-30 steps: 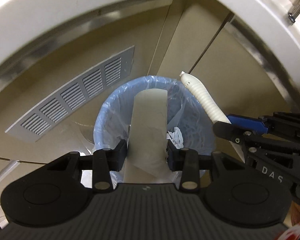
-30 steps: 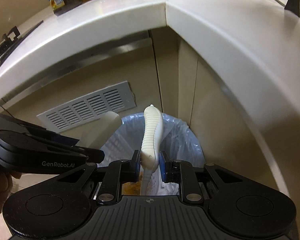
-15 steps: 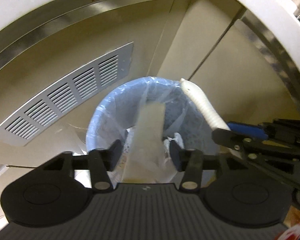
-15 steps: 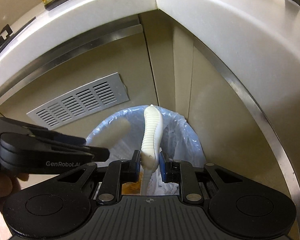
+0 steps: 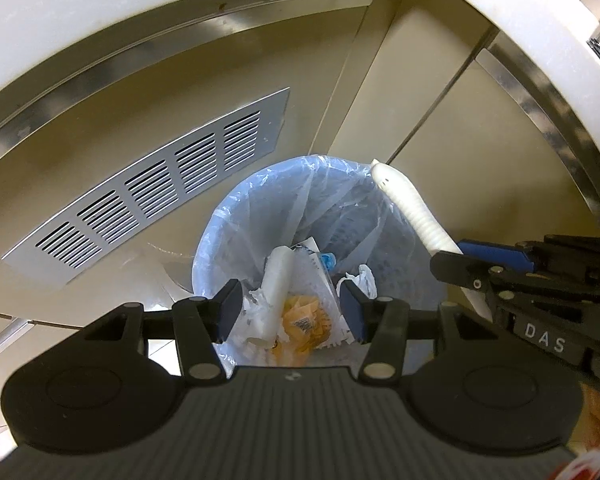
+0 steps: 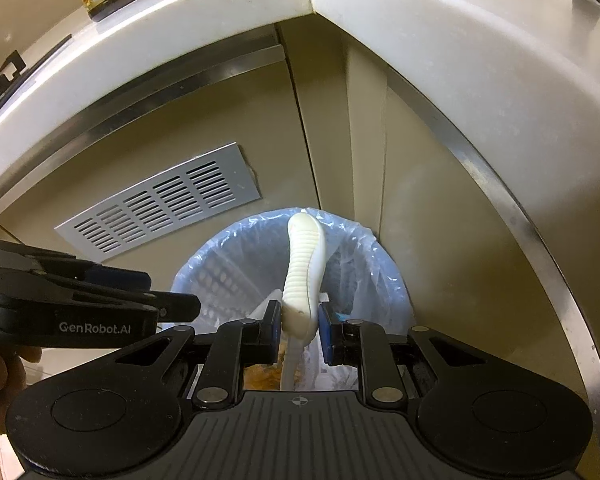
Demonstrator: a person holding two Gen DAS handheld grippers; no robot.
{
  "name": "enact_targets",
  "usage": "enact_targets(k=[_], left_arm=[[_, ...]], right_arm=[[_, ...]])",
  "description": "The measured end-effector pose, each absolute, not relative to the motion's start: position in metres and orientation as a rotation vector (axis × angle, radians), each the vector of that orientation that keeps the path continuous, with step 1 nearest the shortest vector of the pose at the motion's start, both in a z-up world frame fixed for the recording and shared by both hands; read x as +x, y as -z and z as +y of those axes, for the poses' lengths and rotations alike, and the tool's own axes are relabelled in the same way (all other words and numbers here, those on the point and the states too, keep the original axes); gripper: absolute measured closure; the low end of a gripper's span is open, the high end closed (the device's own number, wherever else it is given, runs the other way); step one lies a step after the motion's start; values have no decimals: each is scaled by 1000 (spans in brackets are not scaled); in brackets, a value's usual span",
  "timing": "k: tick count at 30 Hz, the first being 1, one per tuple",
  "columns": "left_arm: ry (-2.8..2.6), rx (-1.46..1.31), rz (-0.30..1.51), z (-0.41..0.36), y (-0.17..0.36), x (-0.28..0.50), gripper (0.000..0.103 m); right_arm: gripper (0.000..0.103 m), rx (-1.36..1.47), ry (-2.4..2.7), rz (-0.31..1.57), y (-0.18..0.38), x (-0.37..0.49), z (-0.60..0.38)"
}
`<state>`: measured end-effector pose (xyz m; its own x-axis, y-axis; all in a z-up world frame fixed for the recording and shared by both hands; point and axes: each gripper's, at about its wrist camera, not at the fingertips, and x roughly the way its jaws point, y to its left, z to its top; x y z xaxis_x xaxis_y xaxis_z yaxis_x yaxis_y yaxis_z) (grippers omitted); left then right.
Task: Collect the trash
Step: 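Open left gripper to drop the roll while right gripper releases the toothbrush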
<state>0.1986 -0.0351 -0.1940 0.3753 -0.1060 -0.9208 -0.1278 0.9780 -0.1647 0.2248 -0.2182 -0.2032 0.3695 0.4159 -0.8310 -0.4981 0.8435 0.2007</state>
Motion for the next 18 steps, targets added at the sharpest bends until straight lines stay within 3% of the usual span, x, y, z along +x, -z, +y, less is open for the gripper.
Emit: enact_targets(k=[18], left_arm=[[-10, -228, 1184, -31, 195, 196, 53]], right_arm=[[83, -87, -587, 1031, 199, 225, -216]])
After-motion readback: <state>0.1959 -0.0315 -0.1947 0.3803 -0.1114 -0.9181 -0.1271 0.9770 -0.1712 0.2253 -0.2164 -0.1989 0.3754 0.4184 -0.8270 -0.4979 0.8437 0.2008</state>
